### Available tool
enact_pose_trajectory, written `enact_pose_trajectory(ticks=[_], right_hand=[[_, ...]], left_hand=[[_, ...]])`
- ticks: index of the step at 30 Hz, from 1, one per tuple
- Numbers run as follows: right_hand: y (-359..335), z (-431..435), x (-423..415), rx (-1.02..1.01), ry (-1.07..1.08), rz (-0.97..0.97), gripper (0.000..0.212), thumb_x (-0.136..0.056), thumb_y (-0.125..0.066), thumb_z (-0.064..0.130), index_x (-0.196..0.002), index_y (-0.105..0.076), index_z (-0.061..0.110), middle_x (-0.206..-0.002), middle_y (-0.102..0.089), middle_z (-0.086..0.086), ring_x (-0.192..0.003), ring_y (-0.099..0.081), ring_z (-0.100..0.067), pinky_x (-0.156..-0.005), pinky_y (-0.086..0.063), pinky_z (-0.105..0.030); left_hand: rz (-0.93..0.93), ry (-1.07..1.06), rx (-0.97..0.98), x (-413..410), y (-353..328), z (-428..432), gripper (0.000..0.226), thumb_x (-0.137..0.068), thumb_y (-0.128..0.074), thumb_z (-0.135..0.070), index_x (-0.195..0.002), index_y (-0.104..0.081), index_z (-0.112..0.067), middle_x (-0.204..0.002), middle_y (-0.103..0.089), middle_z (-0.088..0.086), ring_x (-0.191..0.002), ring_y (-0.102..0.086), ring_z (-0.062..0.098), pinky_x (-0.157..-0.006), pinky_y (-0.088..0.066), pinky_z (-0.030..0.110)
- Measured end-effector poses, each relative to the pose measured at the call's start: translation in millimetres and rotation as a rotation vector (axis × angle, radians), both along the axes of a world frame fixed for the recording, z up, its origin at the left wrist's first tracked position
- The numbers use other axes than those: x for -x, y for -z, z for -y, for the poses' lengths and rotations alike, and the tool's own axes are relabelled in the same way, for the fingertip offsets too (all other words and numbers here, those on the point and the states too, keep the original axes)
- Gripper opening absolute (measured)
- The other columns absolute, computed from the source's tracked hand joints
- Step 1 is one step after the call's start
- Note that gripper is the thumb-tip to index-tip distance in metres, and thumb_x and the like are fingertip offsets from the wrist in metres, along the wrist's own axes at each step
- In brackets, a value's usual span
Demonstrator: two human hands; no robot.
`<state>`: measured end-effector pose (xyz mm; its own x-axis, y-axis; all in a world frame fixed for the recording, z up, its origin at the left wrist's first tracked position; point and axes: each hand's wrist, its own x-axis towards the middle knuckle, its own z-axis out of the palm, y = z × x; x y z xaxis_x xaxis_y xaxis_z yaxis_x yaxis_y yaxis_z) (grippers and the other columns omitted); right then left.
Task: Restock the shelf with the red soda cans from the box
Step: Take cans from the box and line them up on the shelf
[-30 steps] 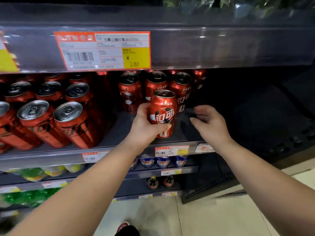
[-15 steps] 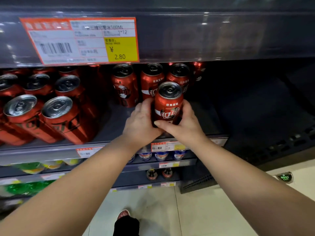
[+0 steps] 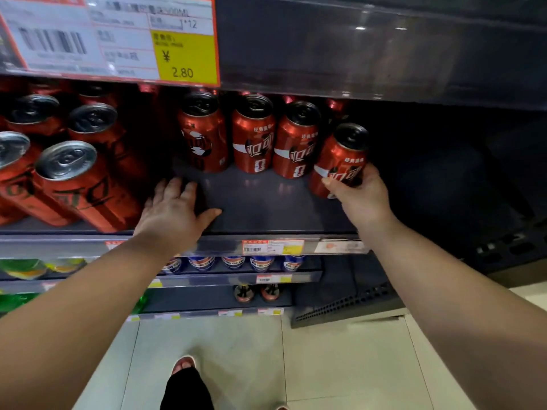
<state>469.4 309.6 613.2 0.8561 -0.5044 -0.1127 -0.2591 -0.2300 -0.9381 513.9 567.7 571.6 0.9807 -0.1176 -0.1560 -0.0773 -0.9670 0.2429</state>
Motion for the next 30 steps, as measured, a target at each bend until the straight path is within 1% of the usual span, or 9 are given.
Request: enact_pose_trajectory(ticks=[3,7,10,13,16,21,26,28,30], right_hand=[[5.8,2.6,-12.3,-0.039,0.061,0.019,0.071,-0.077,-0.075,0.014,-0.136,-0.036,0.015,-0.123,-0.054,0.002,-0.108,-0.051,-0.011,-0.090,-0.042,-0.028],[15.6,0.1,-19.3,-0.003,0.094,0.018,0.079,-0.072,-0.079,0.018,-0.138,-0.035,0.018,-0.134,-0.050,-0.004,-0.118,-0.050,-0.017,-0.094,-0.043,-0.031],[12.6,2.4,-21.8,-0.035,0.063,0.007,0.073,-0.080,-0.073,0.014,-0.141,-0.034,0.017,-0.126,-0.050,0.004,-0.110,-0.047,-0.010,-0.083,-0.042,-0.023],[11.3,6.9,-25.8,-0.040,0.058,-0.001,0.073,-0.082,-0.070,0.014,-0.142,-0.030,0.017,-0.135,-0.049,-0.001,-0.123,-0.047,-0.018,-0.093,-0.044,-0.033],[11.1,7.8,-28.0,0.005,0.048,-0.033,0.070,-0.083,-0.069,0.019,-0.143,-0.032,0.019,-0.142,-0.044,-0.003,-0.128,-0.045,-0.022,-0.102,-0.043,-0.042],[13.4,11.3,-30.9,0.022,0.037,-0.057,0.068,-0.085,-0.068,0.023,-0.143,-0.033,0.023,-0.142,-0.044,-0.004,-0.128,-0.045,-0.024,-0.103,-0.042,-0.046],[13.4,8.1,-31.3,-0.011,0.077,-0.061,0.066,-0.084,-0.069,0.023,-0.142,-0.036,0.020,-0.142,-0.045,-0.004,-0.128,-0.046,-0.024,-0.103,-0.042,-0.041],[13.9,6.7,-30.5,-0.025,0.082,-0.057,0.065,-0.084,-0.069,0.021,-0.141,-0.037,0.019,-0.141,-0.046,-0.004,-0.129,-0.045,-0.023,-0.102,-0.040,-0.036],[12.8,5.1,-28.5,-0.017,0.071,-0.056,0.064,-0.085,-0.068,0.019,-0.141,-0.037,0.017,-0.141,-0.047,-0.004,-0.129,-0.045,-0.022,-0.095,-0.037,-0.029]], left_hand=[[-0.031,0.006,-0.010,-0.9,0.9,0.4,0.076,-0.090,-0.040,-0.057,-0.149,-0.017,-0.016,-0.159,-0.006,0.008,-0.146,-0.001,0.028,-0.119,-0.006,0.043],[-0.044,0.010,-0.034,-1.4,0.3,1.1,0.076,-0.090,-0.037,-0.057,-0.150,-0.014,-0.016,-0.160,-0.003,0.008,-0.146,0.001,0.027,-0.118,-0.005,0.043],[-0.048,0.014,-0.054,-1.4,0.5,1.4,0.076,-0.091,-0.035,-0.058,-0.150,-0.013,-0.017,-0.160,-0.002,0.008,-0.146,0.002,0.027,-0.118,-0.004,0.043],[-0.057,0.018,-0.066,-1.5,0.9,1.8,0.076,-0.091,-0.034,-0.058,-0.150,-0.012,-0.017,-0.160,-0.001,0.008,-0.146,0.002,0.028,-0.118,-0.005,0.044],[-0.057,0.022,-0.076,-1.8,0.7,2.2,0.076,-0.091,-0.034,-0.058,-0.150,-0.012,-0.017,-0.160,-0.001,0.008,-0.146,0.002,0.028,-0.118,-0.005,0.044],[-0.071,0.024,-0.099,-1.6,0.0,3.2,0.076,-0.091,-0.032,-0.058,-0.151,-0.009,-0.016,-0.160,0.002,0.008,-0.146,0.004,0.028,-0.118,-0.004,0.044],[-0.085,0.030,-0.111,-2.6,0.6,2.4,0.076,-0.091,-0.030,-0.059,-0.151,-0.007,-0.017,-0.160,0.004,0.007,-0.146,0.005,0.028,-0.118,-0.003,0.044],[-0.091,0.030,-0.117,-3.5,1.3,1.9,0.076,-0.091,-0.030,-0.059,-0.151,-0.006,-0.017,-0.160,0.004,0.007,-0.146,0.005,0.028,-0.118,-0.003,0.044],[-0.096,0.033,-0.118,-3.9,1.5,1.7,0.076,-0.091,-0.029,-0.059,-0.151,-0.006,-0.017,-0.160,0.005,0.007,-0.146,0.005,0.029,-0.118,-0.003,0.045]])
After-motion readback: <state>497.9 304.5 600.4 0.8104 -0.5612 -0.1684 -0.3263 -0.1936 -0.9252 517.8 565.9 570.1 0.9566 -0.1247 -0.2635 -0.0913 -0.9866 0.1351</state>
